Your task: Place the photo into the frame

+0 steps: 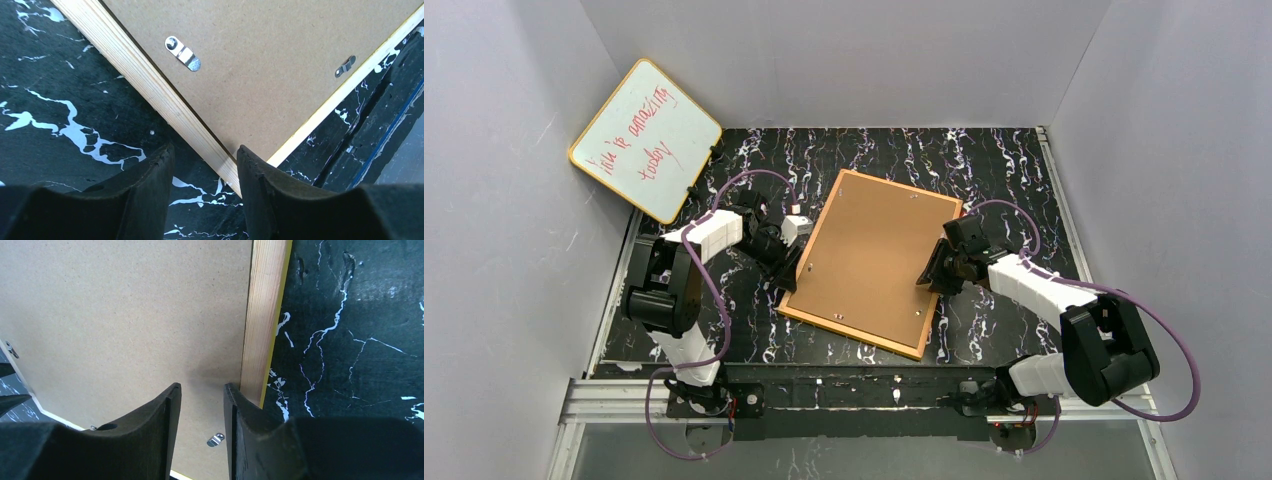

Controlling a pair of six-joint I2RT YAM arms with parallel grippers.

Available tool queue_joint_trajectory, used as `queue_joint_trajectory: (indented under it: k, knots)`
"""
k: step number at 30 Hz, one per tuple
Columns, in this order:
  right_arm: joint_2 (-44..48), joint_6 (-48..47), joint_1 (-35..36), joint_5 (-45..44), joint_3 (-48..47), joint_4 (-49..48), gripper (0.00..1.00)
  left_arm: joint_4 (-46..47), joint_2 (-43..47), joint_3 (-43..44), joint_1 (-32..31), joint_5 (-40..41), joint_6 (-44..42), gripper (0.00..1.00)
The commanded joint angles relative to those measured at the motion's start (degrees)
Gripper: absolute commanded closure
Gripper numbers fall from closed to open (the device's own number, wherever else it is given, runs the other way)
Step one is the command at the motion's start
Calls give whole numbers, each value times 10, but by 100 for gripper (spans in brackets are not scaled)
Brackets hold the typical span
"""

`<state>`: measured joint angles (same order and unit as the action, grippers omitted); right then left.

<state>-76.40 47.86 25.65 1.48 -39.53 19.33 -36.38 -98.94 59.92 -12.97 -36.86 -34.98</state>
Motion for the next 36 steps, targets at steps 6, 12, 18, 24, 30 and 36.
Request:
queue_joint_trajectory:
  k: [6, 12, 18, 24, 30, 36]
  knots:
    - [-4, -13, 5, -27, -22, 12, 56, -14, 3, -8, 2, -23, -13, 56]
    - [-14, -43, 5, -34, -81, 54, 55, -12, 0, -8, 1, -24, -12, 56]
    - [4, -33, 32, -29, -117, 72, 56, -11, 0, 0, 2, -31, -5, 56]
    - [-13, 27, 143, 10, -111, 29, 61, -12, -2, 0, 2, -30, -6, 56]
    - [-39, 80, 250, -6, -82, 3, 64, -13, 2, -1, 1, -28, -6, 56]
    - [-39, 99, 294, -42, -64, 22, 65, -18, 0, 3, 1, -23, -7, 56]
